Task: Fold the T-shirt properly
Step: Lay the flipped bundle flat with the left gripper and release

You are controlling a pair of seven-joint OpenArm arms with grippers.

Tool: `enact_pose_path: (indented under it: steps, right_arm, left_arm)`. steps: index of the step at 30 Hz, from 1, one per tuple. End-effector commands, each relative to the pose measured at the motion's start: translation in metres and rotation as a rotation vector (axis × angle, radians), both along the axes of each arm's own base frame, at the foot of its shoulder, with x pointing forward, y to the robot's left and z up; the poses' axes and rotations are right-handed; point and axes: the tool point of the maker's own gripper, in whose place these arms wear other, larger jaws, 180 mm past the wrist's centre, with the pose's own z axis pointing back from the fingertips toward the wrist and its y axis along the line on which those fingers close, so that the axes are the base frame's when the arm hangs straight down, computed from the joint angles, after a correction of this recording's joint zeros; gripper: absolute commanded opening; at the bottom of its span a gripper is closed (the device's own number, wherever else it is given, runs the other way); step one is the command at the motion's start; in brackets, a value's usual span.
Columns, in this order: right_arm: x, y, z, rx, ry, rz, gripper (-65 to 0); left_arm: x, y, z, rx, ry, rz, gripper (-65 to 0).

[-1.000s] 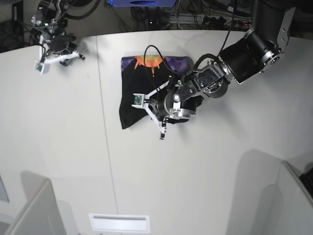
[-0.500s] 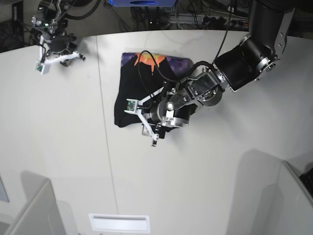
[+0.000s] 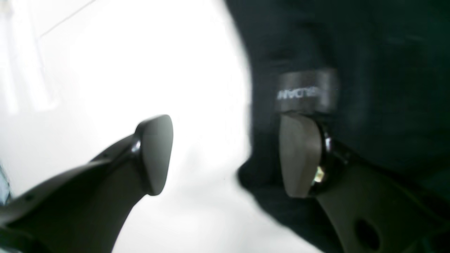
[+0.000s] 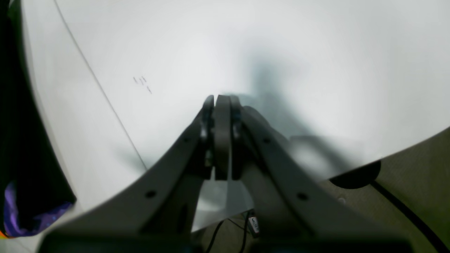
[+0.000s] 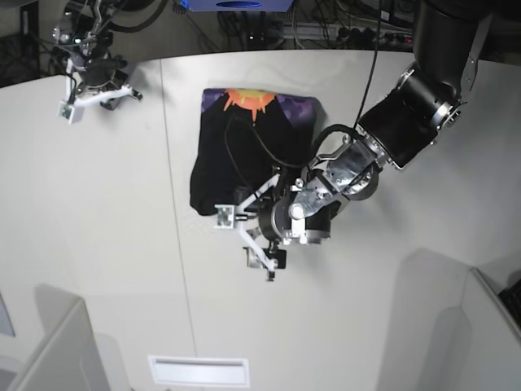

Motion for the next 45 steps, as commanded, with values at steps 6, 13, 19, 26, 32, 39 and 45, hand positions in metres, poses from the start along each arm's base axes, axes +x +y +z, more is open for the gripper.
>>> enact_pose_path:
  steps: [6, 13, 19, 26, 32, 39, 45]
  right_arm:
    - [0.012, -0.004, 0.01, -0.019, -0.046, 0.006, -65.0]
    - [0.027, 0.012, 0.022, -0.028, -0.135, 0.167, -65.0]
    - [0.023, 0.02, 0.03, -0.052, -0.206, 0.267, -65.0]
    - [0.013, 0.003, 0.03, -0.107, -0.171, 0.318, -65.0]
    - [0.018, -0.012, 0.036, -0.162, -0.167, 0.364, -65.0]
    - [0.039, -0.03, 0.058, -0.247, -0.267, 0.396, -65.0]
    - [0.042, -0.063, 0.046, -0.376, -0.306, 0.395, -65.0]
  left_arm:
    - [0.025, 0.003, 0.069, -0.19, -0.134, 0.083, -52.3]
    - [0.012, 0.028, 0.091, -0.321, -0.18, 0.191, -65.0]
    - [-0.009, 0.087, 0.083, -0.42, -0.186, 0.339, -65.0]
    - [-0.068, 0.122, 0.063, -0.589, -0.157, 0.312, -65.0]
    - [-0.092, 0.144, 0.062, -0.686, -0.168, 0.355, -65.0]
    - [-0.105, 0.15, 0.045, -0.633, -0.182, 0.318, -65.0]
    - [-0.098, 0.174, 0.027, -0.634, -0.268, 0.363, -65.0]
